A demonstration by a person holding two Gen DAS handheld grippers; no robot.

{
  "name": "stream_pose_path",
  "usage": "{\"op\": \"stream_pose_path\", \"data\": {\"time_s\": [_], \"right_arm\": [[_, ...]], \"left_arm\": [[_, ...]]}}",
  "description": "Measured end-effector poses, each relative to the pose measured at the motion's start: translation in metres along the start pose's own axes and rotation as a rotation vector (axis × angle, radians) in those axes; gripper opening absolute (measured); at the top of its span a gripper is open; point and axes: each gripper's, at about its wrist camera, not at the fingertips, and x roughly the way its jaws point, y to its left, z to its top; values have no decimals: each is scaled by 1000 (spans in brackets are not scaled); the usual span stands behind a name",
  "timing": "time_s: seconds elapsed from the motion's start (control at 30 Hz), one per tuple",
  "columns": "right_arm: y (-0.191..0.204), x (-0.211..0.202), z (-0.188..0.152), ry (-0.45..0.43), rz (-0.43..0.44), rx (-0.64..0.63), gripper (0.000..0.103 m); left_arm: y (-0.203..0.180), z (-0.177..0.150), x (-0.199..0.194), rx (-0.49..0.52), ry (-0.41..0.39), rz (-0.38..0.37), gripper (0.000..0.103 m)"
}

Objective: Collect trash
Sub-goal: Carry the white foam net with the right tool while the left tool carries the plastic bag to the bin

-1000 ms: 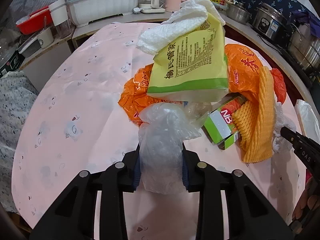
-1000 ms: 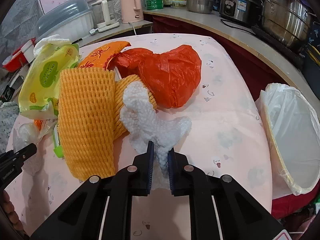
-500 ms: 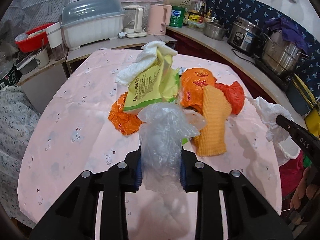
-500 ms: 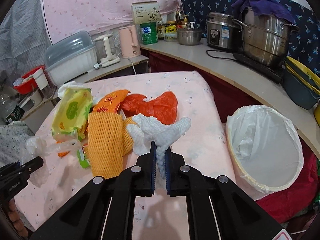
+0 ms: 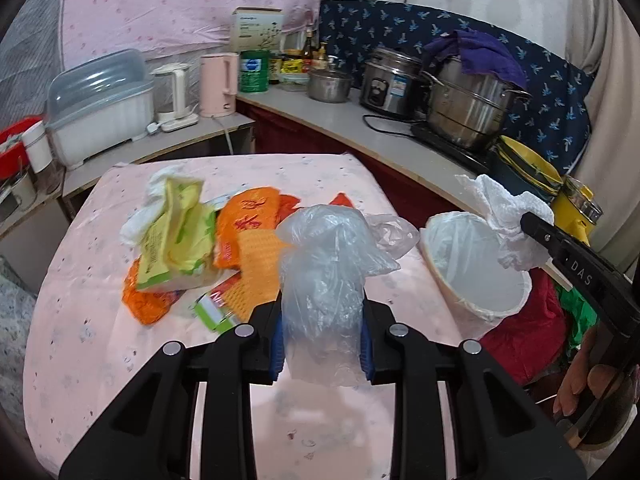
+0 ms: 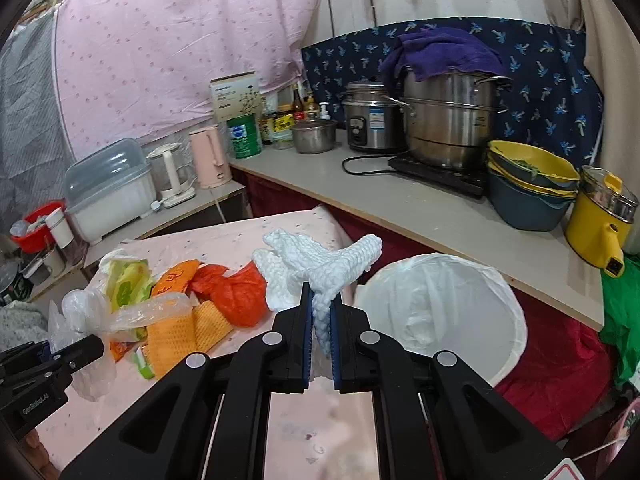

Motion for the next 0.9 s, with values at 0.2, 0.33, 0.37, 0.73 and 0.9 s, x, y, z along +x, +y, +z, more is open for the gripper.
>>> {"op": "stream_pose_path", "data": {"time_s": [0.2,0.33,0.37,0.73,0.9], "right_arm": [[-51,-8,2,-27,-90,70,7],[-86,-6,2,-34,-150,116,7],[-95,-6,1,-33,-161,128,7],[-152,22,-4,5,-234,196,7],[-161,42,-1,31,-223,219,8]], "left_arm": [[-65,20,24,91,-3,-101,27],[-105,28,48,145,25,-168,27],[-113,29,54,155,34,-181,27],[-180,41,124,217,112,-282,29],[-193,47,146,231,129,-303,32]]}}
